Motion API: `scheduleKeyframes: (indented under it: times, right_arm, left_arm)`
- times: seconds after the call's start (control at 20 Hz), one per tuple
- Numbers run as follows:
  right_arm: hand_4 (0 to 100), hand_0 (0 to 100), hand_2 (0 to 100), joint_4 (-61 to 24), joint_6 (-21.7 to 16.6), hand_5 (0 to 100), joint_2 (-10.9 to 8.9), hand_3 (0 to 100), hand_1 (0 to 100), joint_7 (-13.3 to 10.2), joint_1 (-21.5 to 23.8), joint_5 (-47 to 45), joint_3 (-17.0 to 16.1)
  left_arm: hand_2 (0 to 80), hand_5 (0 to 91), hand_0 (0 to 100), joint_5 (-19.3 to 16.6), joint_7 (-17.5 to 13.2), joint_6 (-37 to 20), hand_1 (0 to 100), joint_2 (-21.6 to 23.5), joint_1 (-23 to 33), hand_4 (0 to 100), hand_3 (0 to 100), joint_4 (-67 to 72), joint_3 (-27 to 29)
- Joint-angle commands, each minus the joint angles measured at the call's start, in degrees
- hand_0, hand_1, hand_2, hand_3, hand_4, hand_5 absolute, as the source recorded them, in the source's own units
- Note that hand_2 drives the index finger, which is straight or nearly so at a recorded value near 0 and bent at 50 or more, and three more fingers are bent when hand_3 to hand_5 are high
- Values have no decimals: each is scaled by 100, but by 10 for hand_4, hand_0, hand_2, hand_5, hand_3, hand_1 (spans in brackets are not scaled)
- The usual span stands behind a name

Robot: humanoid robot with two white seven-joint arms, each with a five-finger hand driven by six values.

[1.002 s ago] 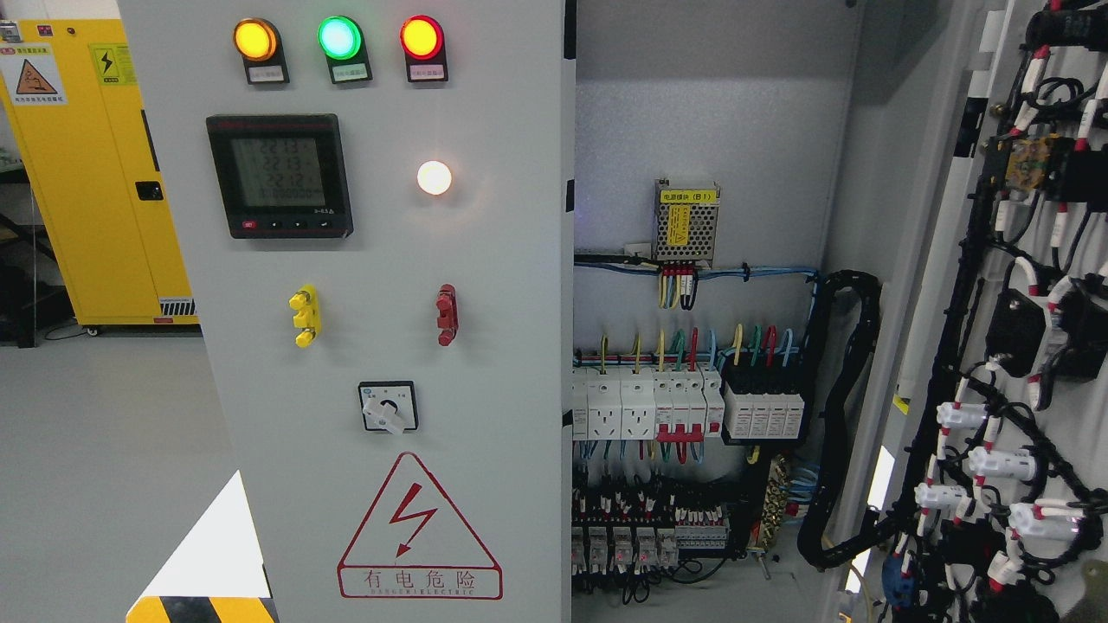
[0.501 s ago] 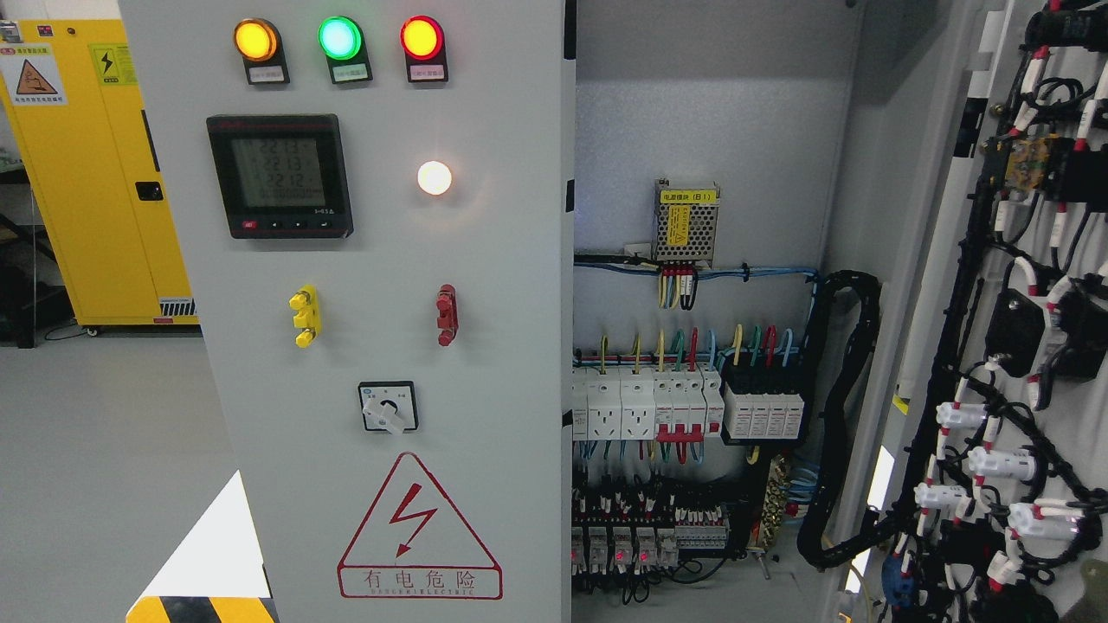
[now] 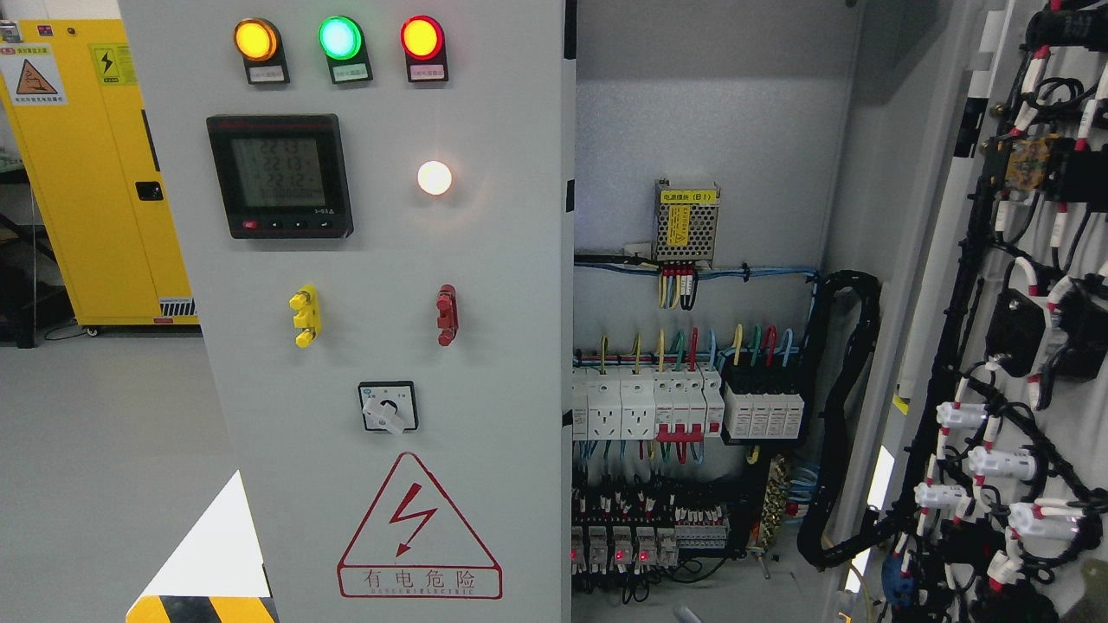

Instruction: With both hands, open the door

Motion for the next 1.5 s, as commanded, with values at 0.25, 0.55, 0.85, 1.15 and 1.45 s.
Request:
scheduleKeyframes:
  times: [0.25, 0.55, 0.85, 1.15, 1.45]
  right_arm:
    - [0, 0, 40, 474, 414, 0, 420, 0, 500, 4, -1458, 574, 68]
    - [0, 0, 40, 1247, 477, 0, 447, 0, 500, -14, -2188, 592, -47]
    - [0, 0, 40, 1758, 494, 0, 412, 0, 500, -5, -2821, 513, -240]
    - [0, 0, 40, 2162, 731, 0, 447, 0, 500, 13, -3287, 478, -267]
    - [0, 0, 40, 2453, 880, 0, 447, 0, 500, 39, -3647, 269, -451]
  left_arm:
    - [0, 0, 120, 8, -42, -83, 556, 16, 76, 0, 0, 128, 30]
    - [0, 0, 120, 8, -42, -92, 556, 33, 85, 0, 0, 119, 30]
    - [0, 0, 120, 8, -42, -92, 556, 7, 68, 0, 0, 110, 30]
    - [0, 0, 120, 8, -42, -92, 556, 7, 41, 0, 0, 110, 30]
    - [0, 0, 120, 17, -42, -83, 556, -11, -12, 0, 0, 93, 30]
